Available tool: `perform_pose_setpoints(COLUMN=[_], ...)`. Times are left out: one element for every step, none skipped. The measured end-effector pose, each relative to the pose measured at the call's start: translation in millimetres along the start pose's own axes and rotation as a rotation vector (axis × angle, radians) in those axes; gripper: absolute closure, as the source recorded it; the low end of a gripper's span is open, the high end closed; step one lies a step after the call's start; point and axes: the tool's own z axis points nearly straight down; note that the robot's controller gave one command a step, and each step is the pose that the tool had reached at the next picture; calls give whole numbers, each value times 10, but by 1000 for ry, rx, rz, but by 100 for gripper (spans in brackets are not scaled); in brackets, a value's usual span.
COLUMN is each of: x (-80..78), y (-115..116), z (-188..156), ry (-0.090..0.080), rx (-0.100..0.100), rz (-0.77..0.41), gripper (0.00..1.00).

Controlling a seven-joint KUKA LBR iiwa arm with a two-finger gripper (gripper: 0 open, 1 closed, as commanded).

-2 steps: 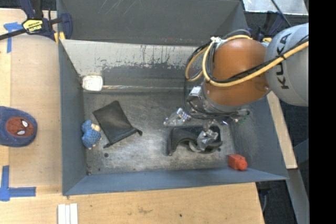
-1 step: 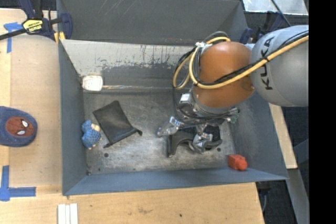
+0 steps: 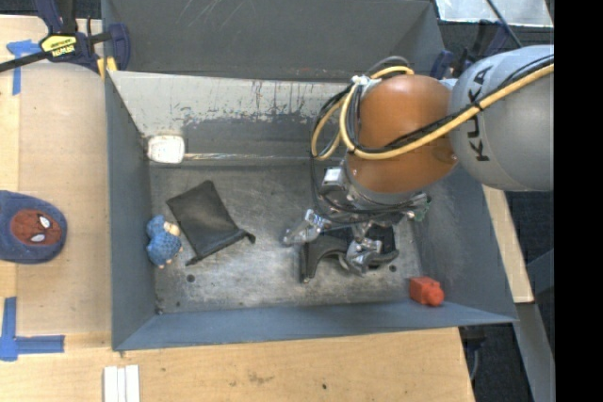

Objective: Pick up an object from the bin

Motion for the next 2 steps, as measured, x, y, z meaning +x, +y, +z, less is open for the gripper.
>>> perform_pose_setpoints(x=[-313,-420], y=[623,850], z=[-1198,-154], ry=[-32,-28], rx=[45,31], rz=[-422,-286], gripper=[100,100])
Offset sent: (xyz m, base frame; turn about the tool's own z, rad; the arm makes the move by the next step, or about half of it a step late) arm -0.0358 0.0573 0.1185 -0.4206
